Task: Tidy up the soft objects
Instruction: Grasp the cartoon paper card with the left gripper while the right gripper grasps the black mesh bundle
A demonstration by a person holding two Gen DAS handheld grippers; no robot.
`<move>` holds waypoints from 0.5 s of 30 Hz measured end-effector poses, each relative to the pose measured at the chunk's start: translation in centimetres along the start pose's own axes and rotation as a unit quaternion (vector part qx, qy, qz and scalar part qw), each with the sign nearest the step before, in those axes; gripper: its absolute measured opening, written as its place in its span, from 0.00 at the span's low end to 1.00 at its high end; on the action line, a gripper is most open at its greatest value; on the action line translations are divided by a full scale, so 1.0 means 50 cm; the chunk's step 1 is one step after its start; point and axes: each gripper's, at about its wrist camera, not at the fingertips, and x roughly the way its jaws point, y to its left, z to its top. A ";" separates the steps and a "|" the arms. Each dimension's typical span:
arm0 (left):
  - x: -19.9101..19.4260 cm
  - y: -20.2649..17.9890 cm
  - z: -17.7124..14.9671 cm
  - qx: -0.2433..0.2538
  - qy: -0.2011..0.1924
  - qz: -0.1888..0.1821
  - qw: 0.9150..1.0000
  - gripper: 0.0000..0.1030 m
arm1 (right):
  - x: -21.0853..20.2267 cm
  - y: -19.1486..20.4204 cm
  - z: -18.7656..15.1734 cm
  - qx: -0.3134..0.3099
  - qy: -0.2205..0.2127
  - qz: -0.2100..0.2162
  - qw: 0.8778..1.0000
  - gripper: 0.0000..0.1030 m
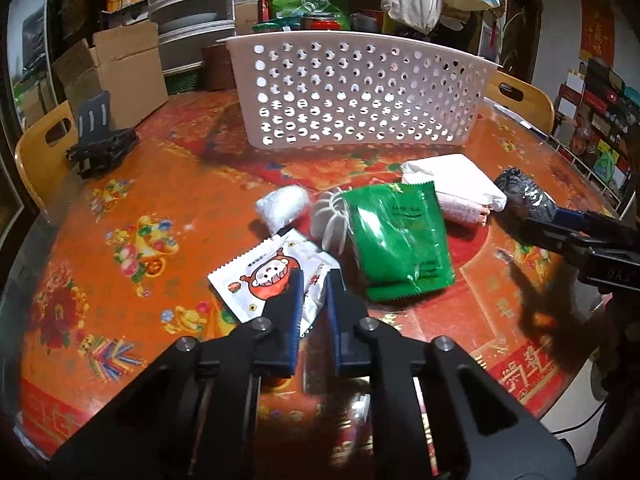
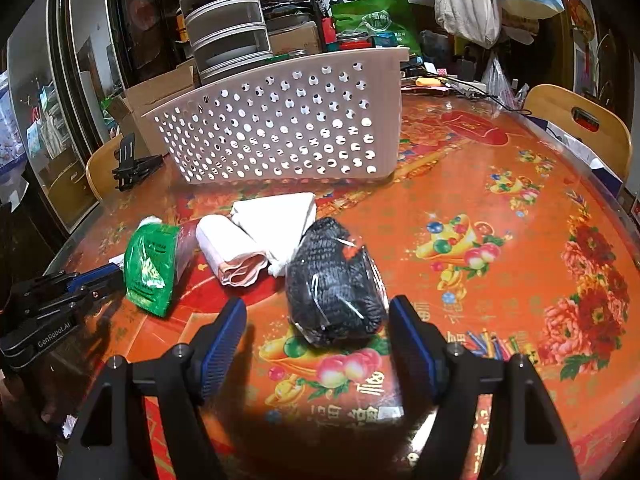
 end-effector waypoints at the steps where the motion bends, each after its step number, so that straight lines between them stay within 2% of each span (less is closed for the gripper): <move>1: -0.004 0.003 -0.001 -0.001 -0.002 -0.002 1.000 0.09 | 0.000 0.000 0.000 0.000 0.000 0.001 1.000 0.71; 9: -0.050 0.026 0.004 -0.013 -0.033 -0.001 0.999 0.07 | -0.001 -0.001 -0.002 0.003 -0.002 0.002 1.000 0.71; 11: -0.062 0.029 0.004 -0.016 -0.041 -0.004 0.999 0.07 | -0.001 -0.003 -0.001 0.006 -0.005 0.001 1.000 0.62; 12: -0.069 0.029 0.005 -0.015 -0.045 -0.004 0.999 0.07 | -0.002 -0.002 -0.002 0.004 -0.007 -0.006 1.000 0.48; 13: -0.074 0.027 0.006 -0.013 -0.047 -0.005 0.999 0.07 | -0.003 -0.001 -0.003 0.002 -0.006 -0.007 1.000 0.42; 15: -0.081 0.023 0.008 -0.010 -0.052 -0.006 0.999 0.07 | -0.006 -0.001 -0.003 0.004 -0.005 0.007 1.000 0.42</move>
